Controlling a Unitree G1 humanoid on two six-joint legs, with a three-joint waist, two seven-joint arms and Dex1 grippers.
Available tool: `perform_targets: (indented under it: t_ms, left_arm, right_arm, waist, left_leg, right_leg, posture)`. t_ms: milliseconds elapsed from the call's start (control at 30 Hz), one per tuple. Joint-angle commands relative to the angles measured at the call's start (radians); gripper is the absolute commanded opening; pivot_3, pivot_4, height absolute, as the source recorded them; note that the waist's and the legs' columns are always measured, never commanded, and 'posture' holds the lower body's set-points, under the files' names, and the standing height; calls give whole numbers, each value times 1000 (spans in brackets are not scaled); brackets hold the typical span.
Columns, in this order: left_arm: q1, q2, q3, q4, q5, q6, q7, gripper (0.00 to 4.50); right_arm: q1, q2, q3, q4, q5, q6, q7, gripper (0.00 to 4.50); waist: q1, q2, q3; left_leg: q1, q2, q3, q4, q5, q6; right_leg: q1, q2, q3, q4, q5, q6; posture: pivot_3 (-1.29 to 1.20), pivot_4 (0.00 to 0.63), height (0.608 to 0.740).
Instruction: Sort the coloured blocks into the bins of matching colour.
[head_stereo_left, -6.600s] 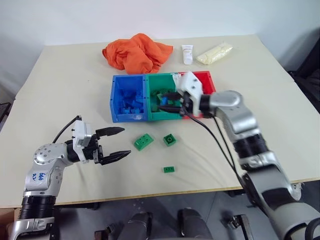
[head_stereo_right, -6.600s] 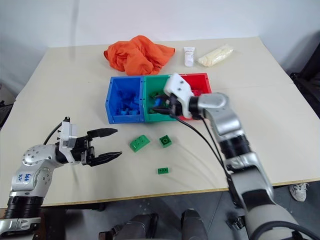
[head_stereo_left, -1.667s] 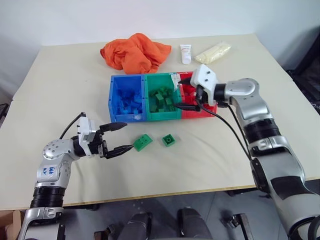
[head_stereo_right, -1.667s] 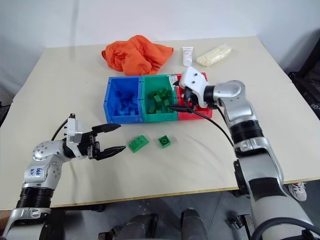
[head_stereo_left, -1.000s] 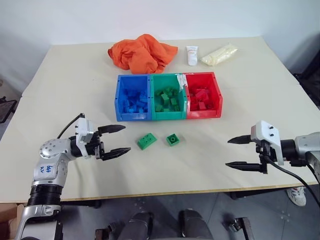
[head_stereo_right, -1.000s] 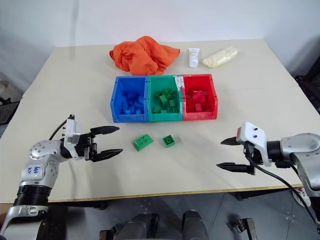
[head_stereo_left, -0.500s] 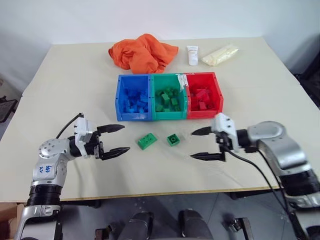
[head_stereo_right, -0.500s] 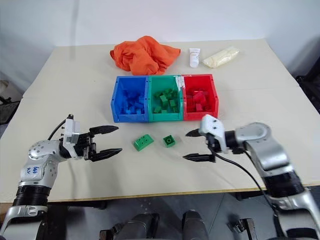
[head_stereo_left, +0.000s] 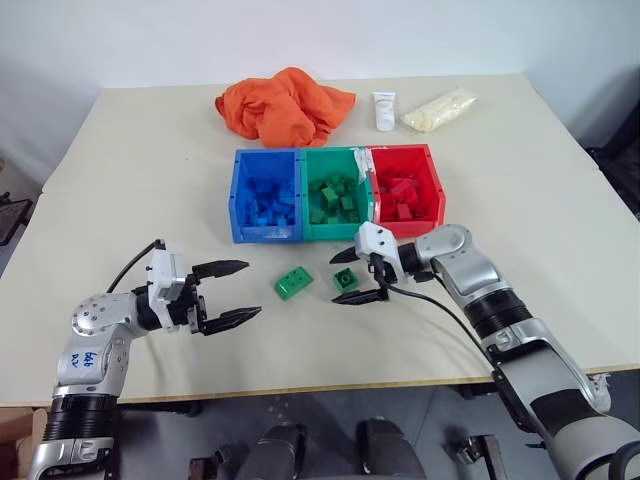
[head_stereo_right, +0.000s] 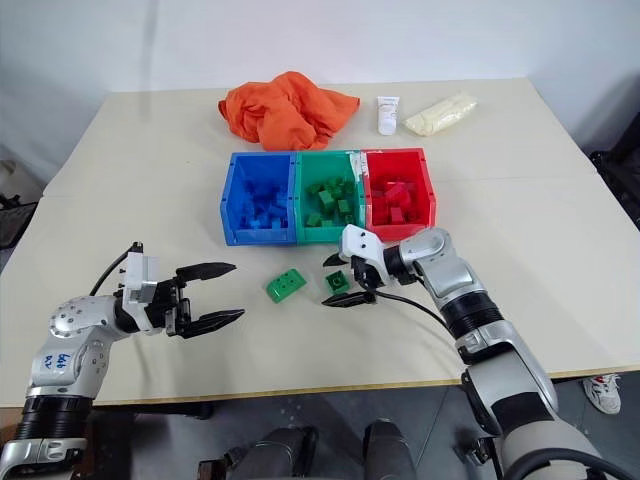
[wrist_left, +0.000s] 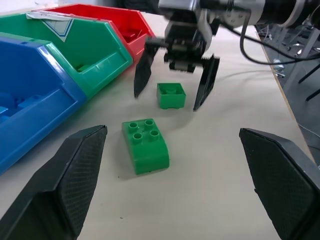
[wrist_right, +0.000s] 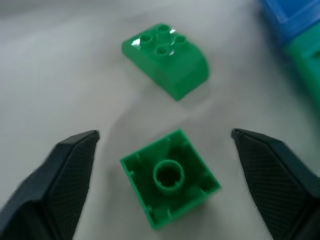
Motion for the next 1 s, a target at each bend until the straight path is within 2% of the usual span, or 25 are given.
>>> perform_targets:
  t_ms: [33, 167, 400, 533, 600, 833, 1000]
  left_arm:
    - [20, 17, 28, -50, -25, 2, 8, 4500]
    - [30, 16, 31, -59, -25, 4, 13, 4500]
    - [27, 7, 22, -53, -23, -2, 17, 4500]
    - [18, -2, 14, -45, -20, -8, 17, 4500]
    - [17, -3, 13, -45, -20, -9, 16, 4500]
    - [2, -1, 14, -33, -16, -16, 15, 4500]
    - [6, 2, 19, -38, -17, -17, 18, 4500]
  right_arm:
    - [-27, 0, -19, 15, -3, -26, 29, 3132]
    - [-24, -7, -32, 11, -6, -33, 28, 1852]
    - [-24, -10, -102, -119, 54, 28, 1, 1770]
    - [-116, 4, -152, -104, 54, 30, -68, 1485]
    - [-180, 17, -164, -40, 45, 4, -93, 1490]
    - [-434, 104, -183, 378, -59, -152, -329, 1490]
    - [-502, 144, -188, 530, -105, -213, -421, 3115]
  waist:
    - [-1, 0, 0]
    - [-2, 0, 0]
    - [-2, 0, 0]
    - [-5, 0, 0]
    - [-9, 0, 0]
    - [-26, 0, 0]
    - [-30, 0, 0]
  left_leg:
    - [0, 0, 0, 0, 0, 0]
    - [0, 0, 0, 0, 0, 0]
    - [0, 0, 0, 0, 0, 0]
    - [0, 0, 1, -1, 0, 0]
    - [0, 0, 0, -1, 0, -1]
    - [1, 0, 0, -3, 0, -1]
    - [1, 0, 0, -4, 0, -1]
  right_leg:
    - [0, 0, 0, 0, 0, 0]
    - [0, 0, 0, 1, 0, 0]
    - [0, 0, 0, 1, 0, 0]
    - [-1, 0, 0, 1, 0, 0]
    - [-1, 0, 0, 3, 0, 0]
    - [-1, 0, 0, 5, 0, 0]
    - [-2, 0, 0, 5, 0, 0]
  posture:
    - [0, 150, 740]
    - [0, 150, 740]
    - [0, 150, 740]
    - [0, 150, 740]
    - [0, 150, 740]
    - [0, 150, 740]
    - [0, 150, 740]
